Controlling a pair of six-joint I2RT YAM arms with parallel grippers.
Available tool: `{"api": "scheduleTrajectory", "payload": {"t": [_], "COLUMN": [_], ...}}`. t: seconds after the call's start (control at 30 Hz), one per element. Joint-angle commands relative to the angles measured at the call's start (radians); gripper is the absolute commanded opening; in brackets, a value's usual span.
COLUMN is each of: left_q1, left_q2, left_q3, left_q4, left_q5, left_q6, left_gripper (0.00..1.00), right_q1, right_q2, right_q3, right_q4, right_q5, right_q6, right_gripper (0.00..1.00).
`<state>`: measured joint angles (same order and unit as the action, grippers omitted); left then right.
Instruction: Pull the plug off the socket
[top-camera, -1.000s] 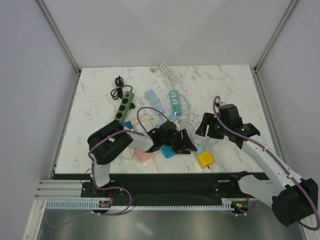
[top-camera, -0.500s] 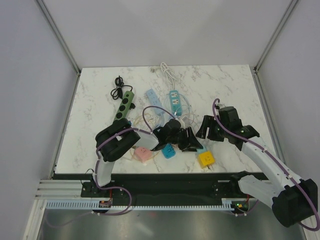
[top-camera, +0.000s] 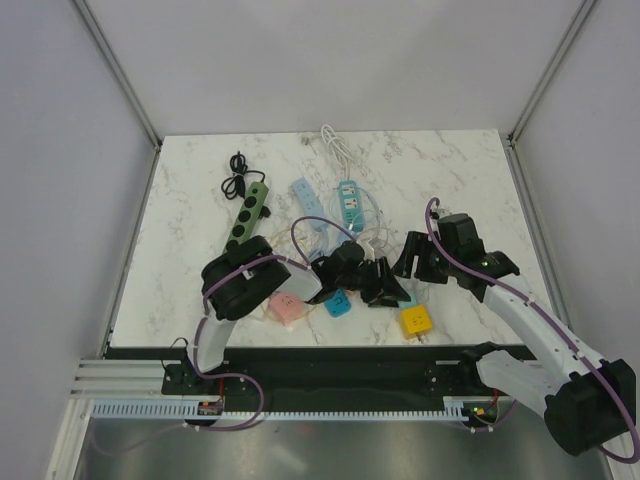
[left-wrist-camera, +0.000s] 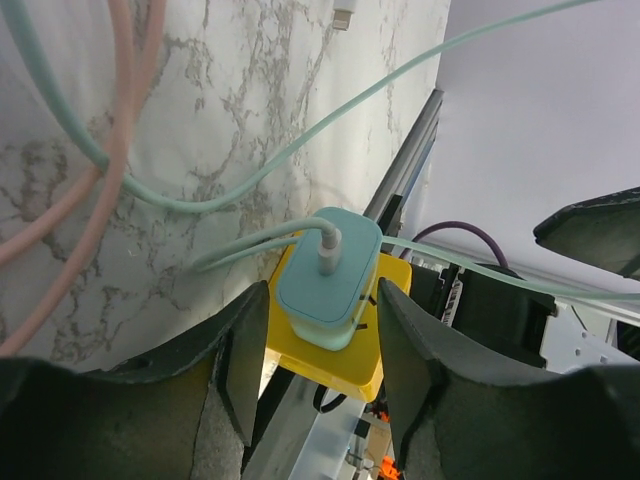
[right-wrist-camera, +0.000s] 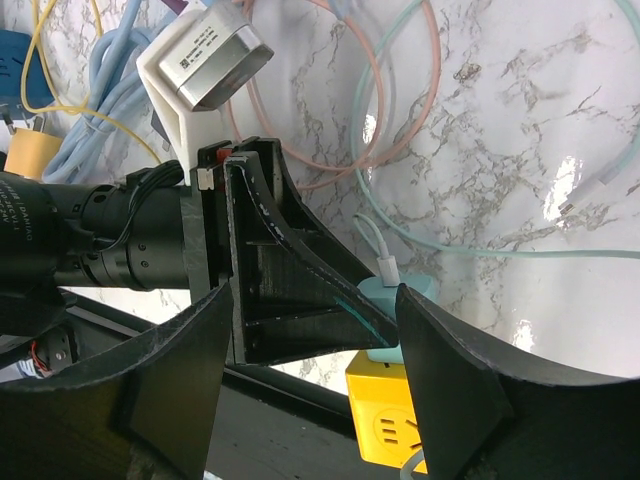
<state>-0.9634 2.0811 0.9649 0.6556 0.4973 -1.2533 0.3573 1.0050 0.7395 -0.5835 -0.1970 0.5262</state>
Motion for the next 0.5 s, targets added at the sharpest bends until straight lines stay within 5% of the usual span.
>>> {"api": "scheduleTrajectory", "payload": {"t": [0.0,0.27,0.37,0.4,0.47], "left_q1": [-0.012,-0.015,-0.014,-0.006,0.002], "left_q2": [0.016,0.053,0.039,0.008,-0.024], "left_q3": [0.029,0.054,0.054,0.019,-0.011], "left_q4": [0.064,0.211,0.22,0.22,0.217], "left_q5": [0.01,0.003,-0.012,-0.035,-0.045], "left_q6": [-0.011,-0.044,-0.037,-0.006,0.012], "left_gripper": [0.55,0.46,0.29,0.13,0.1], "right_q1": [-0.001,0.0,-0.001,-0.001,-0.001], "right_q2": [-0.017,-0.017,-0.022,-0.022,-0.023], "right_q3": [-0.005,-0.011,-0.014,-0.015,-0.015], "right_q4": [0.019,0.019,0.014,0.008,0.007], "right_q5": [-0.009,-0.009,-0.002,0.013,0.019], "right_q6": [-0.006,-0.005,-0.005,0.003,0.004], "right_gripper": [0.74,0.74,0.79,0.86,0.93]}}
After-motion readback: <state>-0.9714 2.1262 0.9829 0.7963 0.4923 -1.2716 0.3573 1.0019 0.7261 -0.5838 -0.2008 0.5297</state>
